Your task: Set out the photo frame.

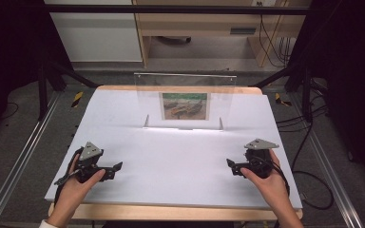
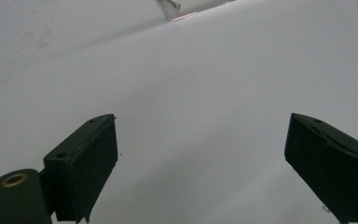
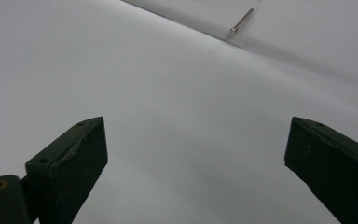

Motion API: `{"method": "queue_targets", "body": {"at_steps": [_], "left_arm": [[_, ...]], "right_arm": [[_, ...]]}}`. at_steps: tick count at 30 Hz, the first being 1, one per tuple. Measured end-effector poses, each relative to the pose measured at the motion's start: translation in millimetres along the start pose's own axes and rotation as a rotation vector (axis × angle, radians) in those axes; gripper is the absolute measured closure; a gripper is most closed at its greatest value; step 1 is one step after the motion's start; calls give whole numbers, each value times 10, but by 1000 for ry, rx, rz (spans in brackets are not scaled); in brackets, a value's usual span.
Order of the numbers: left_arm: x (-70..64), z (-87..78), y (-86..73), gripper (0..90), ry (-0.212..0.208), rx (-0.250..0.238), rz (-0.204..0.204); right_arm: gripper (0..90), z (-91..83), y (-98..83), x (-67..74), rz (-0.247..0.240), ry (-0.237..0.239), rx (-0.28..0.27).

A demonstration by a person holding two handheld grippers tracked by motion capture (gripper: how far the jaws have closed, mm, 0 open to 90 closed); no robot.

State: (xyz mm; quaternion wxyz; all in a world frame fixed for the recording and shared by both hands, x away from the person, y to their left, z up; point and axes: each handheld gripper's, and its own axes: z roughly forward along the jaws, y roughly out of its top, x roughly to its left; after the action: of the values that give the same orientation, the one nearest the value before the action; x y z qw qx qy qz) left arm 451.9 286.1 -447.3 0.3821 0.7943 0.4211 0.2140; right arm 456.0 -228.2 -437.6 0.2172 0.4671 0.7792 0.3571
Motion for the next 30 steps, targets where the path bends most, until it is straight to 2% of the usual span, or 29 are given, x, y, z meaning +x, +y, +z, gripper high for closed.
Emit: {"method": "queue_targets", "body": {"at_steps": [13,20,26,30], "left_arm": [[-3,-7,-10,92,2,7,10],[-5,1,-19,92,5,8,6],[-16,14,-24,92,13,16,25],[-23,21,-29,92,15,20,28]], "right_arm": [[63,136,-213,65,23,31,34],[64,160,-320,96,-1,25,43],[63,153,-421,139,-43,15,43],[63,146,-472,150,-46,13,54]]}}
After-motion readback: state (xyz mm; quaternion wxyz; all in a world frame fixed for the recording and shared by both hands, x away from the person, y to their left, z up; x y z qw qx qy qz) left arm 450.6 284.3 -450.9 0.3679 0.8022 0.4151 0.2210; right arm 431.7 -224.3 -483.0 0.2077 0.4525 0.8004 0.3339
